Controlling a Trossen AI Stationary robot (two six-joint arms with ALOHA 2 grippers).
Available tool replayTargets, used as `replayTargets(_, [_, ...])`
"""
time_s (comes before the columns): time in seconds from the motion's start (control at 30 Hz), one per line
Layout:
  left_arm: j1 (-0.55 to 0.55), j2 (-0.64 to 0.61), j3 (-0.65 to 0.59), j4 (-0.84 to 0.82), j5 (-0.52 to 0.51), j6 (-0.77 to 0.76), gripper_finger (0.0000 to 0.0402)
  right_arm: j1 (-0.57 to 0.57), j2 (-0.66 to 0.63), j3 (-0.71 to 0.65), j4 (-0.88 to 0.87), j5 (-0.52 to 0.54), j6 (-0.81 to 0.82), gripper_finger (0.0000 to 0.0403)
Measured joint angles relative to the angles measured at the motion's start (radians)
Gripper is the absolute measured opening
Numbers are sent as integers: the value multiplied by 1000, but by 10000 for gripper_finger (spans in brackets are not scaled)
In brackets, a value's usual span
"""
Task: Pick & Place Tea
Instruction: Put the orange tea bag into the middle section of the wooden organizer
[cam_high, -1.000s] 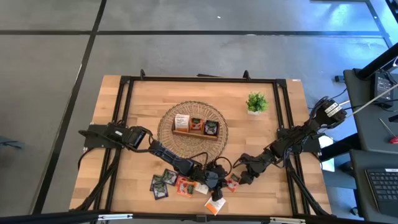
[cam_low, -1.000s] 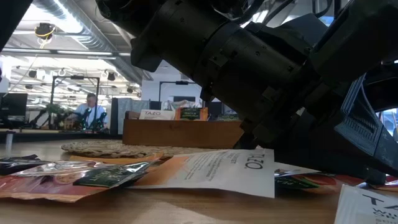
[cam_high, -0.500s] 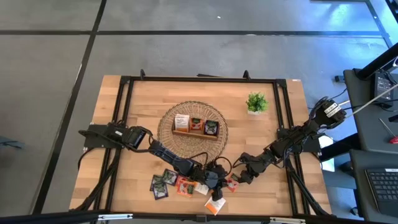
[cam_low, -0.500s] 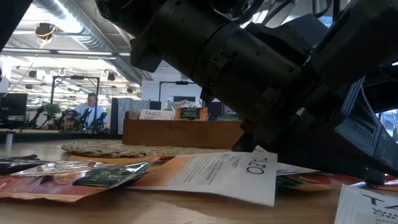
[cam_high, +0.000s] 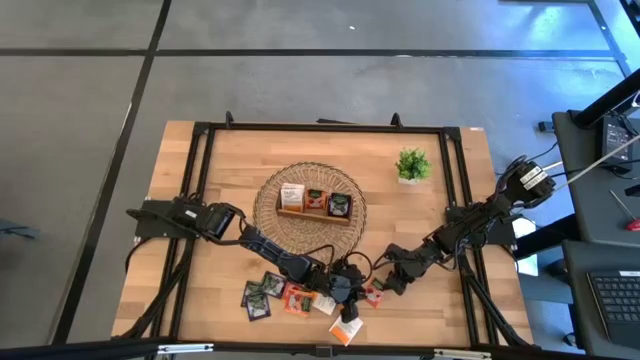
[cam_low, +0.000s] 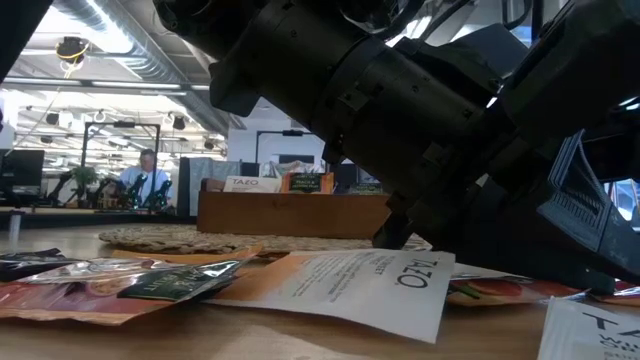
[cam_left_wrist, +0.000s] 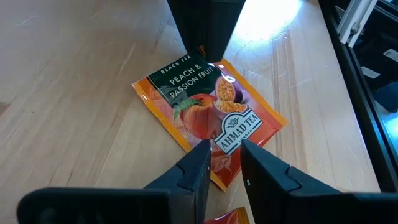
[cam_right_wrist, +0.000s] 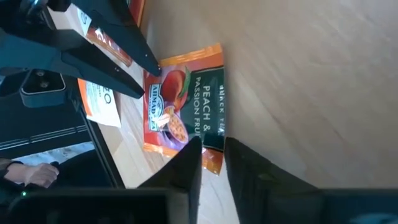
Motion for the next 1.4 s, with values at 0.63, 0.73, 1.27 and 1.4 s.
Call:
replayTargets(0.63, [27, -18, -3, -10, 26, 69, 86, 1, -3, 0, 7, -26, -1, 4])
replayTargets(0.73, [37, -40, -5, -24, 75, 99, 86, 1, -10, 1, 6, -26, -1, 4])
replayTargets(1.27, [77, -415, 0, -266, 237, 285, 86, -57, -176, 162, -281, 44, -189, 1])
replayTargets(1.4, [104, -563, -1, -470, 279, 331, 86, -128, -253, 331, -610, 93, -337, 1])
